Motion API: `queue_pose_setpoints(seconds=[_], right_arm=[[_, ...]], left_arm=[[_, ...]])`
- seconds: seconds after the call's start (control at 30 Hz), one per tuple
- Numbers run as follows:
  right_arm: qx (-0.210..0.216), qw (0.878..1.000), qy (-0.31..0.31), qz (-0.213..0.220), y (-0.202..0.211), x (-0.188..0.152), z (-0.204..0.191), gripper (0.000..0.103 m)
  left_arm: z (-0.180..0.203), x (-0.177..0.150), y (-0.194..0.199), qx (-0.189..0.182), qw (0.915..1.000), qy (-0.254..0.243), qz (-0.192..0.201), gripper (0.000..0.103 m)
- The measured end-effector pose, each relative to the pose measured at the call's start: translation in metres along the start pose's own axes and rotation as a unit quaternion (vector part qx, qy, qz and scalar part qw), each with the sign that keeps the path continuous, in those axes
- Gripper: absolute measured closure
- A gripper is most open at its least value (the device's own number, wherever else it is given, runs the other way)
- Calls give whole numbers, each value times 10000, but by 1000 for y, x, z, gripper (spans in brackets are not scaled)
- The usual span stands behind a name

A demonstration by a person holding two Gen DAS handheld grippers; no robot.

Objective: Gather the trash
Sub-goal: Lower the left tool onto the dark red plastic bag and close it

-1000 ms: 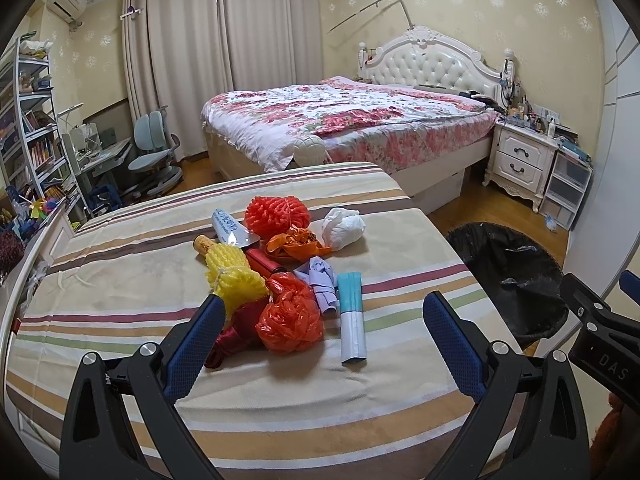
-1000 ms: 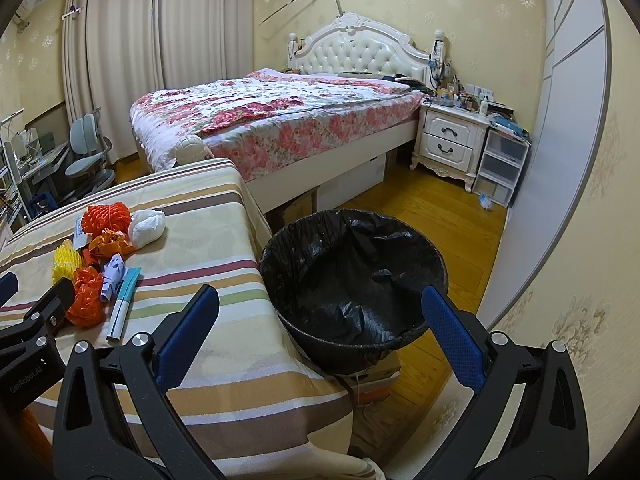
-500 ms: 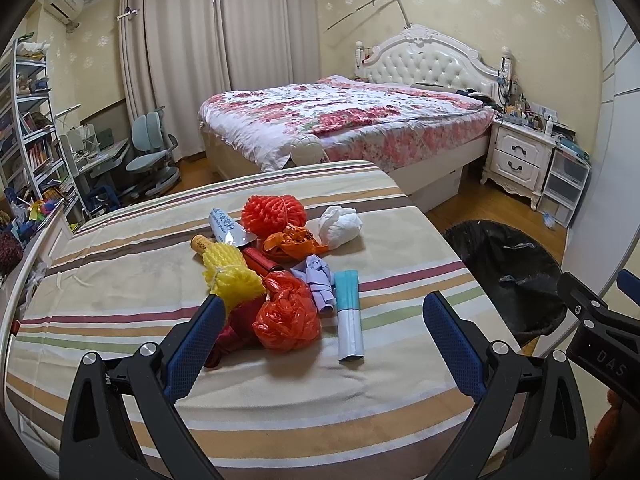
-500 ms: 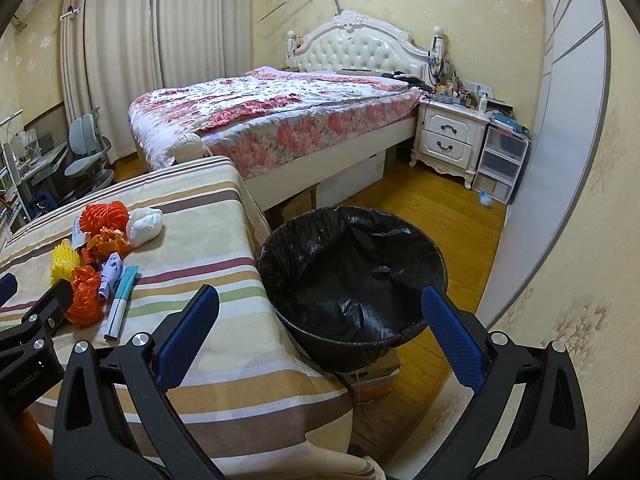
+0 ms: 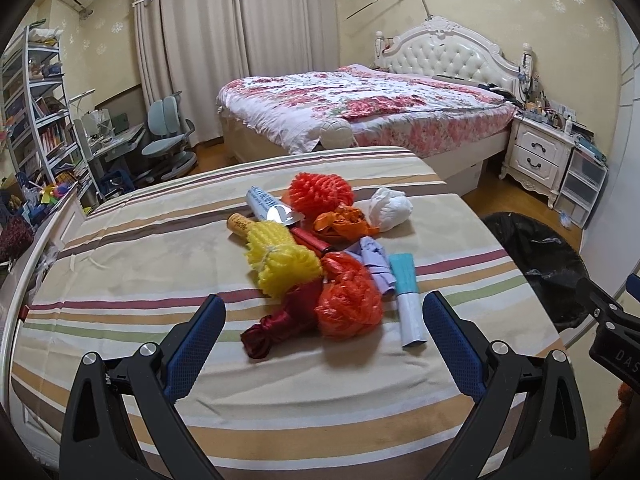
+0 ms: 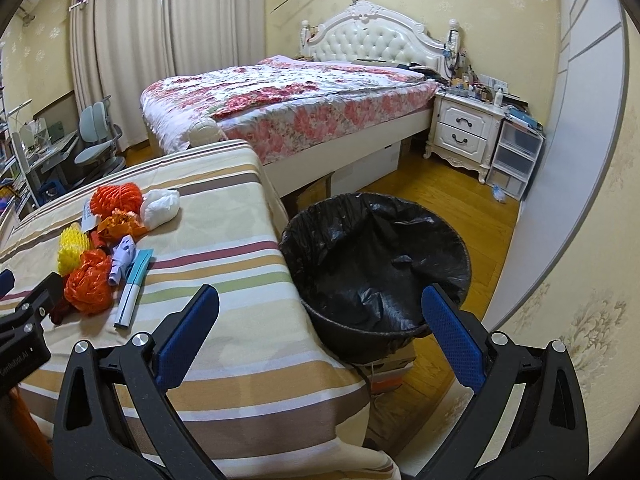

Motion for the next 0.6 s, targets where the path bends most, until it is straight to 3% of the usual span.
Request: queue_pose_setpoints(seconds=[0.07, 0.13, 0.2, 0.6], right_arm=[[30, 10000, 18, -19, 1, 1, -1, 5], [119, 9999, 68, -65, 1, -1, -10, 17], [194, 9997, 96, -145, -3, 1, -11, 21], [405, 9982, 191, -411, -21, -5, -25, 22]], left_arm=[[-16, -4, -2, 89, 9999, 90, -61, 7], [-28, -7, -6, 187, 9997, 144, -109, 7], [-41, -12, -9, 230, 9993, 220, -205, 7], [-62, -17, -18, 235, 9987, 154, -414, 9]])
Point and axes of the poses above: each gripper's, at about its wrist camera, not at the fingertips, and y roughly against the way its jaws point, z to its right, x to its top, the point moved 8 cm from there along -y, roughly the way its jaws point, and after that the axes turned 1 degree about -z, right-handed, at the moved point
